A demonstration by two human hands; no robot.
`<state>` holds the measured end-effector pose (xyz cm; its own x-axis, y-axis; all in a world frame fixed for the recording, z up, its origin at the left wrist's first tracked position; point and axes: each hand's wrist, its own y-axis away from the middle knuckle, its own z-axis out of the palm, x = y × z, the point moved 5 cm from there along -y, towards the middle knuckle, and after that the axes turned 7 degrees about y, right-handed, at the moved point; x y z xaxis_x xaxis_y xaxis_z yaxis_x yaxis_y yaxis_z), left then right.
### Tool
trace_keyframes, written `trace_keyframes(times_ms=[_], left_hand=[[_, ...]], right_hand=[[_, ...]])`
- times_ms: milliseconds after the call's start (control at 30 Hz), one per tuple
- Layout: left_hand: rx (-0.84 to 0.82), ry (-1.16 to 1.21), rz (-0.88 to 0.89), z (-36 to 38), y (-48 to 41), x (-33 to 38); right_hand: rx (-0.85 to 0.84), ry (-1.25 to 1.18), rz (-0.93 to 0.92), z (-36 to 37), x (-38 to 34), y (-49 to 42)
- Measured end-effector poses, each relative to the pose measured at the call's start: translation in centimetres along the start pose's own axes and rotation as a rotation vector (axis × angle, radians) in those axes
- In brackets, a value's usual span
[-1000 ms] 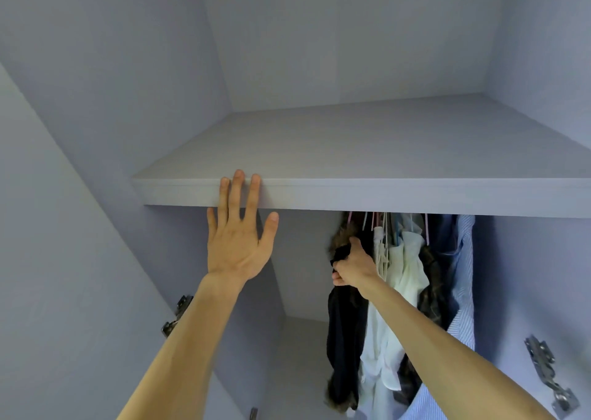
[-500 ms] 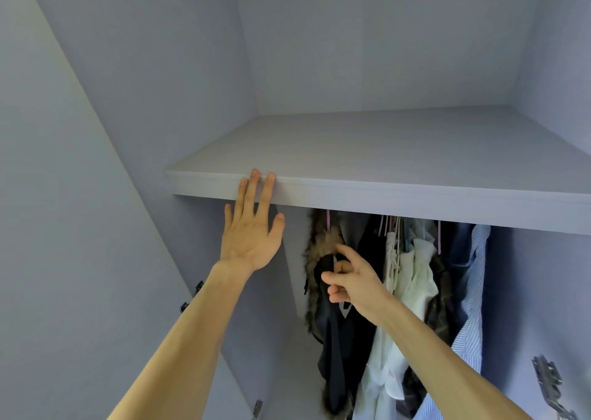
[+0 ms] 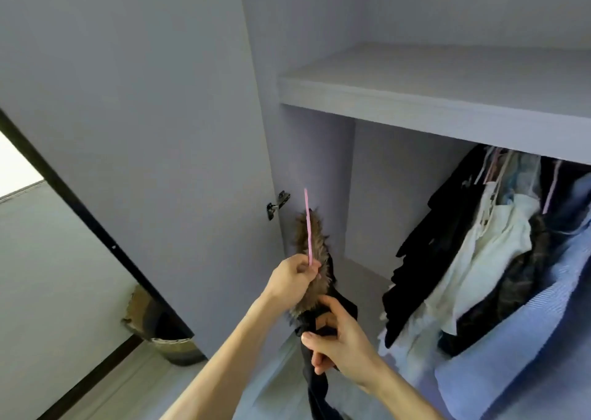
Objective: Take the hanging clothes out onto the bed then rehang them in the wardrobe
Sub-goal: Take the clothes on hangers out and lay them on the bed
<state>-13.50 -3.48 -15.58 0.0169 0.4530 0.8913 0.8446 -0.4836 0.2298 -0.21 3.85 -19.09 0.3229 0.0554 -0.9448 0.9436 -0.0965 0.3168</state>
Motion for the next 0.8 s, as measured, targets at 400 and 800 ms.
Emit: trace_keyframes(times_ms=[400,800], left_hand=[[0.184,0.059,-0.179,-8.7,19.9,-12.1],[0.424,0.297,-0.329,-12.9,44.7,-18.7]], right_hand=[[0.010,0.431,-0.198,8.4,0.5,1.0],[-0.560,1.212,-0.576,29.5,1.3,-0.3]])
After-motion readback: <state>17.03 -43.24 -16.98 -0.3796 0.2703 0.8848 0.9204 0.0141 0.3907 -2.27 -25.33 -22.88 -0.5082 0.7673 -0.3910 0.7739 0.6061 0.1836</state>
